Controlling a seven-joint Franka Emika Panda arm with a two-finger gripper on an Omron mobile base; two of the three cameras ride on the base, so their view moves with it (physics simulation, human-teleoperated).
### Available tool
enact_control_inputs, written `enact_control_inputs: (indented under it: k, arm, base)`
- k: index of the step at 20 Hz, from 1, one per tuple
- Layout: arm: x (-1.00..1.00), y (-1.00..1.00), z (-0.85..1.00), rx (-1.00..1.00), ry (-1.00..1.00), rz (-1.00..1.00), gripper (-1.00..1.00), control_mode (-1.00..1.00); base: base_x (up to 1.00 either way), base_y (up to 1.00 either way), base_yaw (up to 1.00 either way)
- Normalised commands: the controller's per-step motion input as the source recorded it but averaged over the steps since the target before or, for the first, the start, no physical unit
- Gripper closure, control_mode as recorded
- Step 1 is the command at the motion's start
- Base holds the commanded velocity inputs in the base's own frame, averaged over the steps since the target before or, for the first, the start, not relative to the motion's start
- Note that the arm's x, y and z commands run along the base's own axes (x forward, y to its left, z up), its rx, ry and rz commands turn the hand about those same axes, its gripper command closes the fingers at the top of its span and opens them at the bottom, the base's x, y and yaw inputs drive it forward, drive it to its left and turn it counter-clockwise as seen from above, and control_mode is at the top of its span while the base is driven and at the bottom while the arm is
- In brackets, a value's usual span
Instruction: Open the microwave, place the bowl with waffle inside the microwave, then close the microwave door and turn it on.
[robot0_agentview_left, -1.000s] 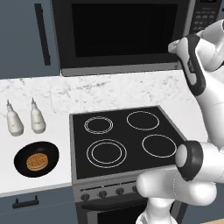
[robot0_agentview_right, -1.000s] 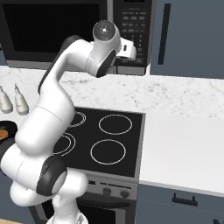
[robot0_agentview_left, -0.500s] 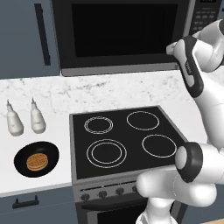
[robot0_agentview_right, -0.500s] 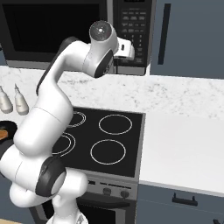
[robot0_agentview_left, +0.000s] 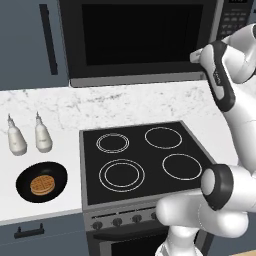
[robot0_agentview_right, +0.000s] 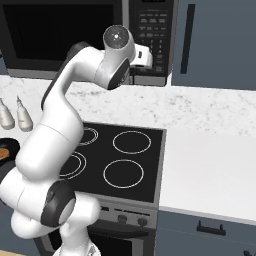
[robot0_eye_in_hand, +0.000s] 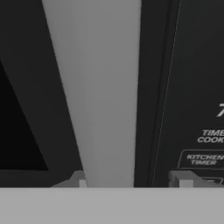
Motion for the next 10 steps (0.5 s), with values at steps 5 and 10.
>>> enact_control_inputs:
  k: [5, 10]
  arm:
    - [0.29, 1.00, -0.28, -0.01, 0.00, 0.17, 1.00, -1.00]
    - [0.18, 1.00, -0.20, -0.12, 0.03, 0.10, 1.00, -1.00]
  base:
    - [0.00, 0.00, 0.00]
    - [0.00, 0.00, 0.00]
